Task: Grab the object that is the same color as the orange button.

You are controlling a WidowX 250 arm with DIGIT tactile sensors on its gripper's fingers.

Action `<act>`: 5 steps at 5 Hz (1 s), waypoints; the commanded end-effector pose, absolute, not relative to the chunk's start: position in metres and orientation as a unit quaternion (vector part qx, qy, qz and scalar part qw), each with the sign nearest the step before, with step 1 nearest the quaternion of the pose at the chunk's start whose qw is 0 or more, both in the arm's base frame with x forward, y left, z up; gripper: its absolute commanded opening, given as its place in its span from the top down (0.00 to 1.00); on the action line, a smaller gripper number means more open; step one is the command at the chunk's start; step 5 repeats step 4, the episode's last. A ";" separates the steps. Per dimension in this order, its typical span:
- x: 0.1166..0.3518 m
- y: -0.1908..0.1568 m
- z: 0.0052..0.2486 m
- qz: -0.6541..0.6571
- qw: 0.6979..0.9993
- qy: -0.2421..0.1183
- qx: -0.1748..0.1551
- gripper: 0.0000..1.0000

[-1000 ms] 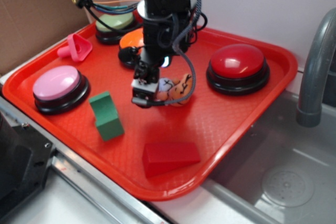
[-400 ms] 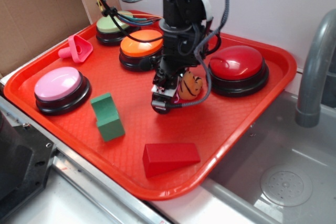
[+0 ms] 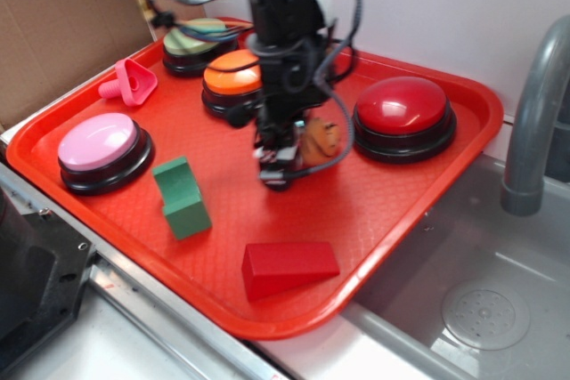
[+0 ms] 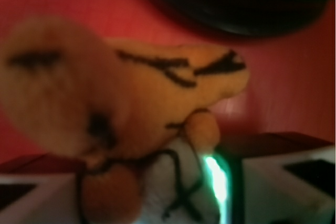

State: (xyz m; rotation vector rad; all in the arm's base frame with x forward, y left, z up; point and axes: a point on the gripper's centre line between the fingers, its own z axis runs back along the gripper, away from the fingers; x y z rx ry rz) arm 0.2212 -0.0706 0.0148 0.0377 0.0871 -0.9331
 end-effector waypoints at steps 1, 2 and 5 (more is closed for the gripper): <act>0.171 -0.050 0.114 -0.198 0.972 0.011 0.126 1.00; 0.170 -0.058 0.164 -0.075 0.990 0.025 0.113 1.00; 0.185 -0.063 0.207 0.089 0.989 0.050 0.106 1.00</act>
